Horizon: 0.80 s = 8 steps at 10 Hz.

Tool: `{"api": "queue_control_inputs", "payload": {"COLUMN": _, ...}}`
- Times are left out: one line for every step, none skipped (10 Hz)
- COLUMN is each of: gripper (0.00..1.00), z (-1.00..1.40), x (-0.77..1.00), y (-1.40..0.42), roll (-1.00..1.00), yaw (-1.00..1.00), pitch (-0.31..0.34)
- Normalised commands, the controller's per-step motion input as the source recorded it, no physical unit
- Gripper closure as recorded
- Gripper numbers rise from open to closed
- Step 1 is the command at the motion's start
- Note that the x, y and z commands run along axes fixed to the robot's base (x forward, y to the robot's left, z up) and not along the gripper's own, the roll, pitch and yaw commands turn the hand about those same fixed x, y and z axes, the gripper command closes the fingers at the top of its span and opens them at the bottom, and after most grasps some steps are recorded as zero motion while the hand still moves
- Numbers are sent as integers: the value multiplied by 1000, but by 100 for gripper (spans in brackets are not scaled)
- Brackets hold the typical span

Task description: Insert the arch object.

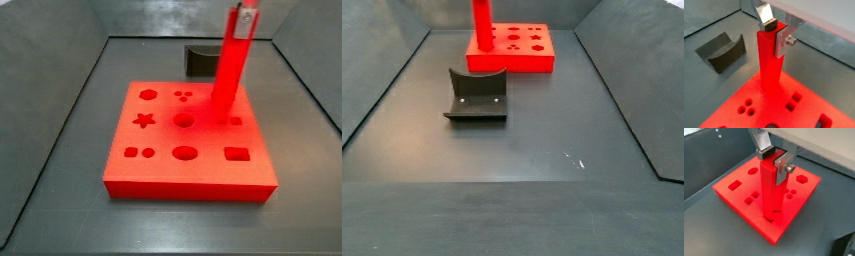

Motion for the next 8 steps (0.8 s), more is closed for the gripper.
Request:
{"api": "queue_control_inputs", "payload": {"gripper": 100, "z": -151, "x": -157, "y": 0, "roll": 0, "yaw": 0, "pitch": 29}}
{"api": "queue_control_inputs", "payload": {"gripper": 100, "z": -269, "x": 86, "y": -26, "roll": 20, "yaw": 51, "pitch": 3}}
{"api": "queue_control_inputs", "payload": {"gripper": 100, "z": -334, "x": 251, "y": 0, "roll": 81, "yaw": 146, "pitch": 37}}
{"api": "queue_control_inputs", "payload": {"gripper": 100, "z": -360, "x": 326, "y": 0, "roll": 119, "yaw": 237, "pitch": 67}}
{"api": "queue_control_inputs", "payload": {"gripper": 100, "z": -326, "x": 297, "y": 49, "roll": 80, "yaw": 320, "pitch": 73}}
{"api": "queue_control_inputs", "payload": {"gripper": 100, "z": -203, "x": 223, "y": 3, "roll": 0, "yaw": 314, "pitch": 57}}
{"api": "queue_control_inputs", "payload": {"gripper": 100, "z": -9, "x": 0, "y": 0, "roll": 0, "yaw": 0, "pitch": 4}}
{"api": "queue_control_inputs", "payload": {"gripper": 100, "z": -49, "x": 0, "y": 0, "roll": 0, "yaw": 0, "pitch": 0}}
